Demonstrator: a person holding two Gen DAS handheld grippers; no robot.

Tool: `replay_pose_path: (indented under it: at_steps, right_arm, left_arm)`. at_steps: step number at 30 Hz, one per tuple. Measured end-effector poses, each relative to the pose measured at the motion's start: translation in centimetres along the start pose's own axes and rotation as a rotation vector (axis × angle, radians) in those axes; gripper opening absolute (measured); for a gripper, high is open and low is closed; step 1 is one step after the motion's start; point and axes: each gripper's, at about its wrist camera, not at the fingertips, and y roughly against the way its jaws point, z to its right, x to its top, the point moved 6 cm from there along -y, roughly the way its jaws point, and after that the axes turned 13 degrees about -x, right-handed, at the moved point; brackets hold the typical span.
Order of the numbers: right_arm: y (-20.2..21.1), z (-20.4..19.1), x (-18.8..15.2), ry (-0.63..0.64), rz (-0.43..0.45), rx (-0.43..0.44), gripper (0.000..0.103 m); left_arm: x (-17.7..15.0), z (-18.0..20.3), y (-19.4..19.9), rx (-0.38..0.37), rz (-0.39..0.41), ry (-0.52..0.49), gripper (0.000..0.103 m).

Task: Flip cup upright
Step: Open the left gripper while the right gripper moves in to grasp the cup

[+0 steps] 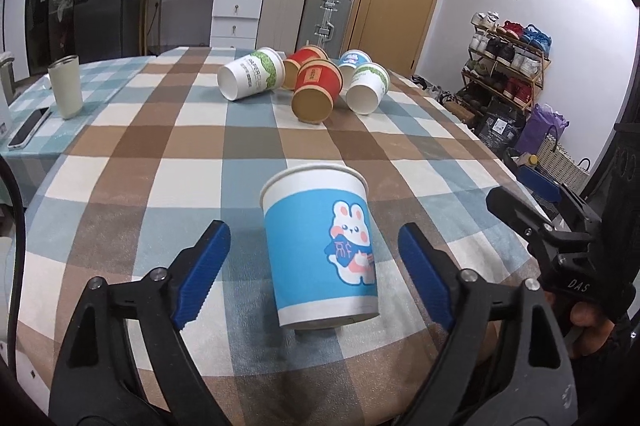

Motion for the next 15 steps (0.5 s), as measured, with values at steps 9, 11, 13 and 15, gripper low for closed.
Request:
replay_pose_path:
  at_steps: [9,11,13,15]
  right_arm:
    - [-0.2,-1.5,0.1,-0.022,-0.081,0.04,0.103]
    - [-0.3,-2.2,0.0,-0.024,-0.107,0.057,0.103]
    - [-0.5,-3.0,-0.1,-0.017,-0.131,0.074,0.103]
    - [-0.8,-3.9,-0.3,-0.011,-0.16,0.087,0.103]
  left_arm:
    - [1.0,-1.0,1.9,0.026,0.069,-0.028,0.102]
    - [1.2,-1.4,2.3,0.028,0.076,-0.032,0.102]
    - [1.3,-2.0,2.8,0.036,0.085,-0.038,0.102]
    - [1.3,-2.7,3.2,0.045,0.091,-0.036,0.102]
